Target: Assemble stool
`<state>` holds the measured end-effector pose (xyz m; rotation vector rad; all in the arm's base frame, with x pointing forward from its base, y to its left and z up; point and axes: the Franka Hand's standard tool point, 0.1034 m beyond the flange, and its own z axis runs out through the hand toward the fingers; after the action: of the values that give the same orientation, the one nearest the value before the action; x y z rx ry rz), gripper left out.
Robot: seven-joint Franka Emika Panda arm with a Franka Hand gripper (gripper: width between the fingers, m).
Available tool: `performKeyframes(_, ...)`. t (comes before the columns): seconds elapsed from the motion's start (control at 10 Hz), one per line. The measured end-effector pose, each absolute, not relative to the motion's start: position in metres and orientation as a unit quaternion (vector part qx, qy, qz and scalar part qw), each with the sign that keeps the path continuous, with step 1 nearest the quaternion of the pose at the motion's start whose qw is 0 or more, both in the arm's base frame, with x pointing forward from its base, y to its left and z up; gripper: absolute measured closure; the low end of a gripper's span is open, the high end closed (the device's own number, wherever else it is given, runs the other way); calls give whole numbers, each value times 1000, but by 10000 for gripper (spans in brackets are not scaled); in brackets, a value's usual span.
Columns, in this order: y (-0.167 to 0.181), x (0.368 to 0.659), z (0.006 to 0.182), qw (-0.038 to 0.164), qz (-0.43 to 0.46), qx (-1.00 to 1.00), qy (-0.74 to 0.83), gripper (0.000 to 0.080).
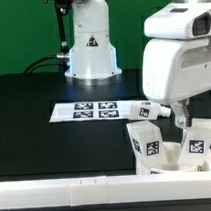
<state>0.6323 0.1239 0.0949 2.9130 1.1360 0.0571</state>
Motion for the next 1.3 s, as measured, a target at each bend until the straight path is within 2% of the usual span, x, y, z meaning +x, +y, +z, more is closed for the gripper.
performKeyframes(0.3, 128, 644, 81, 31, -15, 846, 532, 150)
performKeyframes(0.4, 130, 646, 74, 36, -10, 838, 545, 150)
performKeyframes(0.7, 127, 646, 72, 37, -5, 851, 524, 162)
performKeyframes(0.8, 127, 647, 72, 37, -5, 861, 507, 337)
performKeyframes(0.9, 127, 646, 72, 37, -4, 879, 475, 466)
performKeyframes(1.1, 125, 647, 73, 37, -2, 914, 404, 466)
performKeyframes(1.3, 106, 663, 81, 15, -21, 960, 277, 466)
